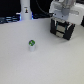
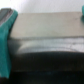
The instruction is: Open the kcup holder, insert the kcup into the holder, and close the kcup holder
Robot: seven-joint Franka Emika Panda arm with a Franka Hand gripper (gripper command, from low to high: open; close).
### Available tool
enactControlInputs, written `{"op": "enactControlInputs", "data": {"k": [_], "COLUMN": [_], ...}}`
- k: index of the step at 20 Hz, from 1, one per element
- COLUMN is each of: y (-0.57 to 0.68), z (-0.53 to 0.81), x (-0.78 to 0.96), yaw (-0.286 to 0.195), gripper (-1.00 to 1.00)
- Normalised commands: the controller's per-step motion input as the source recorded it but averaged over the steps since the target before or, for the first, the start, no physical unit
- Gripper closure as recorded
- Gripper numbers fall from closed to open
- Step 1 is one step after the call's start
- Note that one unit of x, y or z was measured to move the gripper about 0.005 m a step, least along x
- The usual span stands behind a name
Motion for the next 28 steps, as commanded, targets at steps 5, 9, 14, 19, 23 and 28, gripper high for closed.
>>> {"op": "enactControlInputs", "data": {"k": [5,9,14,19,23,28], "y": [-0.23,-0.23,-0.26,-0.26,-0.26,-0.25], "z": [0.33,0.29,0.26,0.19,0.24,0.29], "x": [0.97,0.97,0.93,0.83,0.79,0.74], "yaw": [-0.052,-0.045,-0.027,0.000,0.000,0.000], "gripper": [1.00,1.00,1.00,1.00,1.00,1.00]}}
